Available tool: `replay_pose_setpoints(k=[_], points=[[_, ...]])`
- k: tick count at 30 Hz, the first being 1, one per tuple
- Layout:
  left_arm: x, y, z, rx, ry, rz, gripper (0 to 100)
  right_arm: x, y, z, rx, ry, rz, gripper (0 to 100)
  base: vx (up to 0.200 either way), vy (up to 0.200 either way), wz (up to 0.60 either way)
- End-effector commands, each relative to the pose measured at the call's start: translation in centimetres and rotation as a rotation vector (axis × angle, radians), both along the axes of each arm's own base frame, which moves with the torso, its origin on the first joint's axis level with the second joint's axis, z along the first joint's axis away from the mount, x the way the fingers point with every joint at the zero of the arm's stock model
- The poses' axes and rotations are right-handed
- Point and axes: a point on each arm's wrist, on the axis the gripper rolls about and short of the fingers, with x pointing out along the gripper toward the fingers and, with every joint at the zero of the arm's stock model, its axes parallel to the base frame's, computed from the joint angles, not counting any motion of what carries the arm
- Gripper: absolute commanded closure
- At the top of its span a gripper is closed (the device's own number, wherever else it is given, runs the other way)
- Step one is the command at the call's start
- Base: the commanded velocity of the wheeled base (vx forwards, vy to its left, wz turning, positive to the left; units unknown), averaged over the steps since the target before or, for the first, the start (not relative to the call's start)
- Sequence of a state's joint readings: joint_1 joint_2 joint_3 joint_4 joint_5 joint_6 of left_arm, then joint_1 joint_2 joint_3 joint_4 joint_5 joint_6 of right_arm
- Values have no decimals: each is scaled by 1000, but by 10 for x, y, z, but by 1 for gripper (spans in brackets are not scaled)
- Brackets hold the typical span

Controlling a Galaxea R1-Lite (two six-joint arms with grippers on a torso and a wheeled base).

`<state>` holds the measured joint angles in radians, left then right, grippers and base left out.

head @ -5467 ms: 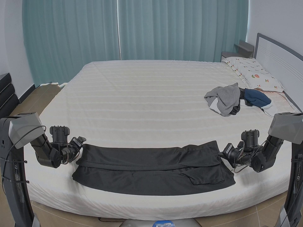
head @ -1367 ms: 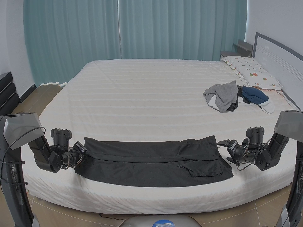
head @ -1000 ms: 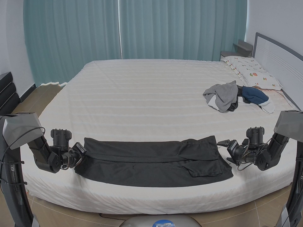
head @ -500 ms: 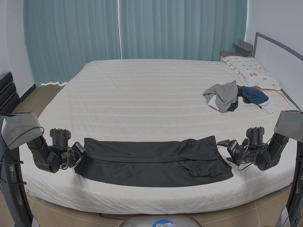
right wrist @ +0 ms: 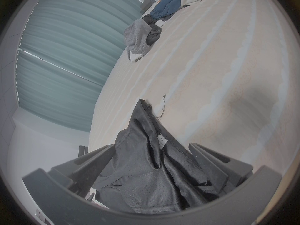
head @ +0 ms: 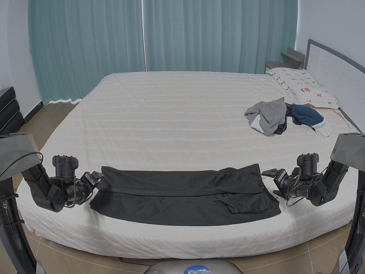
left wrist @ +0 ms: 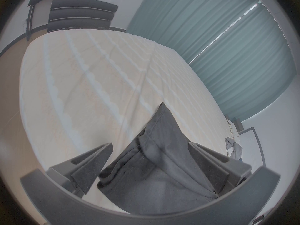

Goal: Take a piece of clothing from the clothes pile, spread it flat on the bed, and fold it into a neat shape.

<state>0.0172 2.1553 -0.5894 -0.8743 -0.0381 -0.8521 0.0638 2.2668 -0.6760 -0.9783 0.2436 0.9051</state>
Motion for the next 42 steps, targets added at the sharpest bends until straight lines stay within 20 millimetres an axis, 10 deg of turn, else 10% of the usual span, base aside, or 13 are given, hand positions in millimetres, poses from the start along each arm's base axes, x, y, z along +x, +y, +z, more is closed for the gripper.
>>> replay_pose_setpoints(k=[1,21,22,42], points=[[-8,0,0,-4,17,2,0,0,0,1,0,-2,1,0,-200,0,0],[7,-3,-28,-4,68,-7,0,0,1,-2,0,6,4,0,-10,0,0],[7,-3,-29,-3,74,-8,100,0,1,-2,0,6,4,0,0,0,0],[-10,-2,-36,90,134,-8,100,0,1,-2,0,4,4,0,0,0,0]])
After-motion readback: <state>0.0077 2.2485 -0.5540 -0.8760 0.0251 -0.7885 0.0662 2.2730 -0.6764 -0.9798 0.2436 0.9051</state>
